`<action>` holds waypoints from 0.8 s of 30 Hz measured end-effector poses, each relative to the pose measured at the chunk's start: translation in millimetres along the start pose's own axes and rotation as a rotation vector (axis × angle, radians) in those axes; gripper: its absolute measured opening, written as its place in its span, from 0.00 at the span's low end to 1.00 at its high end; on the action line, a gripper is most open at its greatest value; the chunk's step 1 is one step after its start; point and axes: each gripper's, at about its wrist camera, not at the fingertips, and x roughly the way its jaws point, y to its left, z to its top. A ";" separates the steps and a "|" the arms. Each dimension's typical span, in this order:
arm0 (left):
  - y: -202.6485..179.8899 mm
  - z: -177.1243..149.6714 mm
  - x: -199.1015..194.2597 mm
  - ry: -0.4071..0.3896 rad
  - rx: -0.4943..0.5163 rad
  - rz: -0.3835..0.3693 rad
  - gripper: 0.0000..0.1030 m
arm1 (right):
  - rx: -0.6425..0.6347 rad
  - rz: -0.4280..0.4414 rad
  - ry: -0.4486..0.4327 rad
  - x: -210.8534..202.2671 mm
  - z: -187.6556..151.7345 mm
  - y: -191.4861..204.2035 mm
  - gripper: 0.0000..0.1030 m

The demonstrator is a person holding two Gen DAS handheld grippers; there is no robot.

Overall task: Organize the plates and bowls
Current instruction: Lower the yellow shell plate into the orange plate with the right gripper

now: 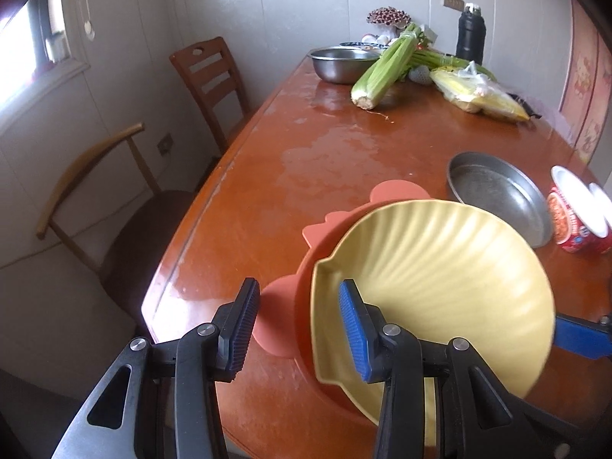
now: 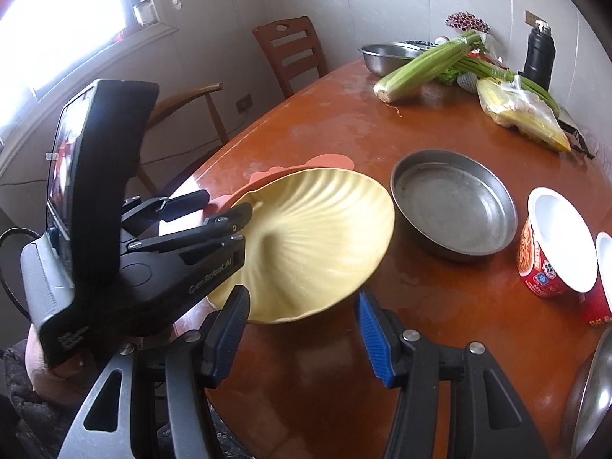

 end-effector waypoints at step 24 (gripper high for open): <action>-12.1 -18.5 -55.4 -0.025 -0.021 -0.193 0.44 | 0.054 -0.040 -0.078 -29.8 -3.3 -27.2 0.55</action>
